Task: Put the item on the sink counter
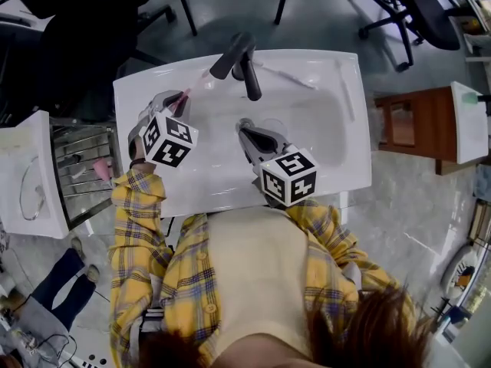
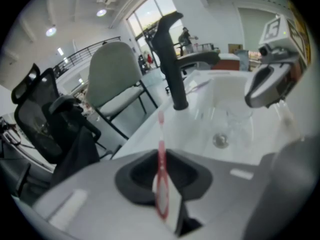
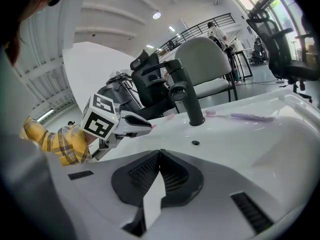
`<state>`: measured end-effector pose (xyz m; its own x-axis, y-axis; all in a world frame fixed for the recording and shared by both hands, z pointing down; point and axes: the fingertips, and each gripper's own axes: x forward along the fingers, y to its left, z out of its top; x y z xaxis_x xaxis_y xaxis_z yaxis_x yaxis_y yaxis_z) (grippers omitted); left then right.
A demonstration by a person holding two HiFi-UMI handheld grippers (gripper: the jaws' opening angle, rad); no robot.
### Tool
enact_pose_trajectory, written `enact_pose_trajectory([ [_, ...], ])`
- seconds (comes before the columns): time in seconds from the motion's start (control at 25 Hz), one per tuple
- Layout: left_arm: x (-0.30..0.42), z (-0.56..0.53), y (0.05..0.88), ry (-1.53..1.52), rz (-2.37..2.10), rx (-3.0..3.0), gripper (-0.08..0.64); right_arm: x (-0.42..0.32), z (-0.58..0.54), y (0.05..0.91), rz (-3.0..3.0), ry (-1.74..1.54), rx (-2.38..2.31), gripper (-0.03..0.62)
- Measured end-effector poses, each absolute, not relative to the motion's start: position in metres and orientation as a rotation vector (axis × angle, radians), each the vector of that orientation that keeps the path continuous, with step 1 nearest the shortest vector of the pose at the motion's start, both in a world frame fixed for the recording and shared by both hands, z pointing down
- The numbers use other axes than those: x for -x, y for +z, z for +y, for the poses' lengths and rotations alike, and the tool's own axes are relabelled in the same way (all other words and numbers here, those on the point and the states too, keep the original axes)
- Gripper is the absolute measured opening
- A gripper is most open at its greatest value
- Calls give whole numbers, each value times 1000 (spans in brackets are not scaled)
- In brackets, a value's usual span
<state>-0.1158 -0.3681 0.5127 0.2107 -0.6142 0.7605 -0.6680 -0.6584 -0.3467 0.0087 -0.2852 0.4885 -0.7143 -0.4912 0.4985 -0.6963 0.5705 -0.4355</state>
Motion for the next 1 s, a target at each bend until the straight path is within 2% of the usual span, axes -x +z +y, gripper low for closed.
enact_pose_trajectory([
  [1.0, 116, -387, 532, 1534, -1212, -2484, 58, -6, -287, 495, -2460, 897, -981, 14],
])
